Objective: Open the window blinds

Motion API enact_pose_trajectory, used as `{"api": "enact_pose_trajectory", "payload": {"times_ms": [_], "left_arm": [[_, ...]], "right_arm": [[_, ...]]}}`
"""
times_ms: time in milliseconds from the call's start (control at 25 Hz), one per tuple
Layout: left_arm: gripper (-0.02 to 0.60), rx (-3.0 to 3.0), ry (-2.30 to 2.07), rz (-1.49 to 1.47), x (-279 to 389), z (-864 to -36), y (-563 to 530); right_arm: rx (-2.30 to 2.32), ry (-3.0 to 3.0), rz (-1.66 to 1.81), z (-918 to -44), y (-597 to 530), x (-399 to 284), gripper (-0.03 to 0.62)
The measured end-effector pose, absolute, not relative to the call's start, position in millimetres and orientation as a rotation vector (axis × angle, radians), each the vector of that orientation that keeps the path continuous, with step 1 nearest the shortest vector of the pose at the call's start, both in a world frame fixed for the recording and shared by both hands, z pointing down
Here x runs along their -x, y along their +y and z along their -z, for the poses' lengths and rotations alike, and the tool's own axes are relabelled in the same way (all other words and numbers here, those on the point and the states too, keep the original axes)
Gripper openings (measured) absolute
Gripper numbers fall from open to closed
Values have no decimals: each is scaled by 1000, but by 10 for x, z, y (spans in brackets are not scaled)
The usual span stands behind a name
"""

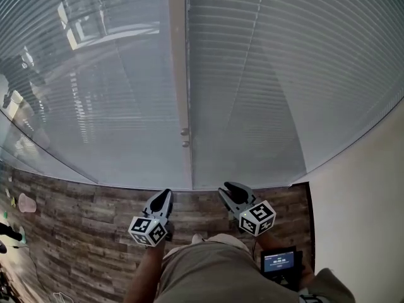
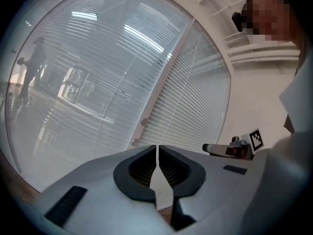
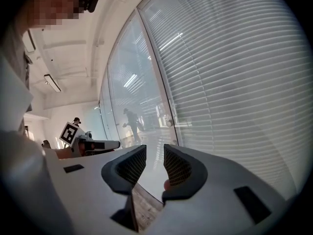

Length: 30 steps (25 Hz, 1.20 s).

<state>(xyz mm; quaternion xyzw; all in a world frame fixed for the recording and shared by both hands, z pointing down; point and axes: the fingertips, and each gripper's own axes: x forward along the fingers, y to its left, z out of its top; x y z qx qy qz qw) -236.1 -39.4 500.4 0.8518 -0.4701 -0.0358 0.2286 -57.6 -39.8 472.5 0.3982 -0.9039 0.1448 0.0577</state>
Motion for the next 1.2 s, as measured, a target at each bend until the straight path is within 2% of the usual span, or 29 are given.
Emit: {"api": "enact_pose_trajectory", "payload": {"times_ms": [200, 440, 880, 1200], "left_arm": [[32, -2314, -1281, 99, 2280, -5275, -603], [32, -2323, -1285, 96, 2281, -5057, -762], [32, -2299, -1347, 30, 1739, -4967, -1151], [32, -2243, -1429, 52, 1601, -4938, -1230]], "right_arm": [[-1212, -2743, -464, -4956, -606, 511, 117], [-1210, -2774, -434, -4649, -755, 580, 117], [-1172, -2831, -458, -4506, -1248, 35, 117], [-1055, -2833, -443, -4460, -1393, -126, 117]]}}
